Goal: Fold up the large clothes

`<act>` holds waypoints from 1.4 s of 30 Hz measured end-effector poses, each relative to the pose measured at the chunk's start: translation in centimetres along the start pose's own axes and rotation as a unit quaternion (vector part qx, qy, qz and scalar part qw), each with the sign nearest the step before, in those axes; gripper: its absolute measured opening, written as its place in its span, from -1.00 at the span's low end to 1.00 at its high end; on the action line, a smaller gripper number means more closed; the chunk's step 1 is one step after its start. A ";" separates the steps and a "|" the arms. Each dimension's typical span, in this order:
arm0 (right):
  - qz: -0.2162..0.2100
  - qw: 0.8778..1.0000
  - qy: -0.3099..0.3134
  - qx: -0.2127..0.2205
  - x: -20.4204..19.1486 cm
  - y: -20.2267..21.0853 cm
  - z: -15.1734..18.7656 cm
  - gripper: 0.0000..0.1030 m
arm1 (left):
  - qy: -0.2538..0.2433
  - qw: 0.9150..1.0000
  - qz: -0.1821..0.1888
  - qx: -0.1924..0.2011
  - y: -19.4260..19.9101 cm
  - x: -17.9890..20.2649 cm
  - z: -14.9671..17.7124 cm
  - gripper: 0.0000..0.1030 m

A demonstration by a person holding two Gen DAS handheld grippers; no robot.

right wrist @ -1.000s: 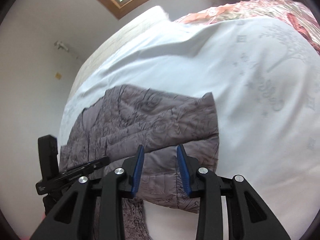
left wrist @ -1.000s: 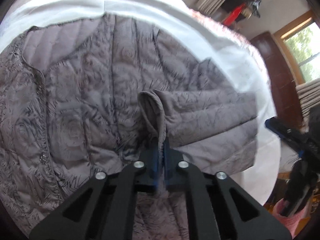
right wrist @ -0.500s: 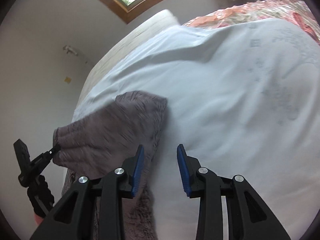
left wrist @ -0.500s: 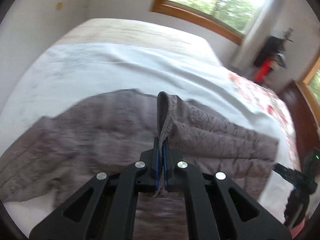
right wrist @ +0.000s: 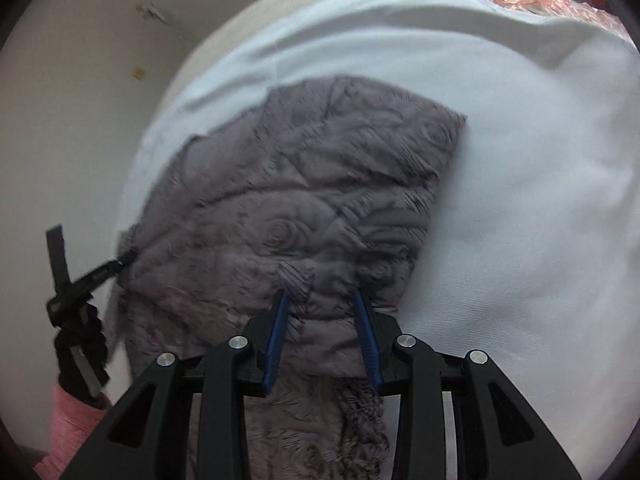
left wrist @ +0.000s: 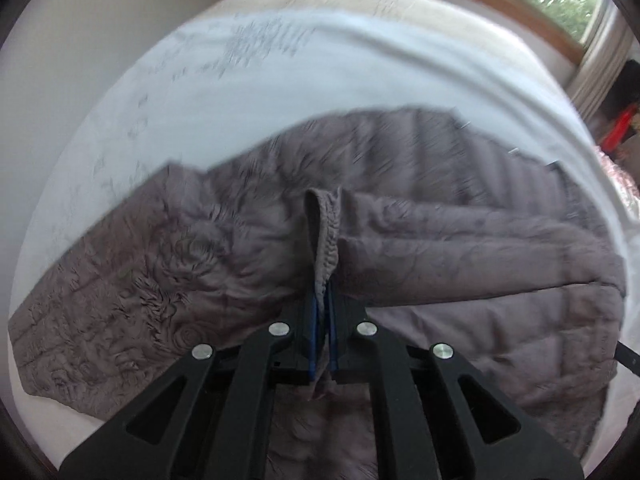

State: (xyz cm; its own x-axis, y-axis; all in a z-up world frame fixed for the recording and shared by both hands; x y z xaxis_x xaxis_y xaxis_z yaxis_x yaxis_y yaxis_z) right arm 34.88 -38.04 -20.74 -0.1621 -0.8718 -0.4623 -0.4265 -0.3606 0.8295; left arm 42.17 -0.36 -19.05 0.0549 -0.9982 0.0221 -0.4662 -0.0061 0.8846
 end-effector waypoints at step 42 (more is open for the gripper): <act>0.054 0.996 0.063 -0.025 -6.0 -1.8 0.3 -0.23 | -0.089 0.994 0.058 -0.011 1.9 10.3 4.0 -0.61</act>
State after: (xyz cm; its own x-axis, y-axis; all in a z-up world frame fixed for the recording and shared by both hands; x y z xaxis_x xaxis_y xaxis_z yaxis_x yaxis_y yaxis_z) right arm 36.33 -32.08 -19.57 -0.0896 -0.9403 -0.3282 -0.3666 -0.2753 0.8887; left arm 38.29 -10.94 -19.02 -0.1555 -0.9869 0.0431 -0.4404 0.1083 0.8913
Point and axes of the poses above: each gripper's, at about its wrist camera, not at the fingertips, and y roughly against the way its jaws point, x to its right, z to its underside, the point moved 1 cm from there along -y, roughly the way its jaws point, and after that the axes turned 7 degrees about x, right-handed, at the moved point
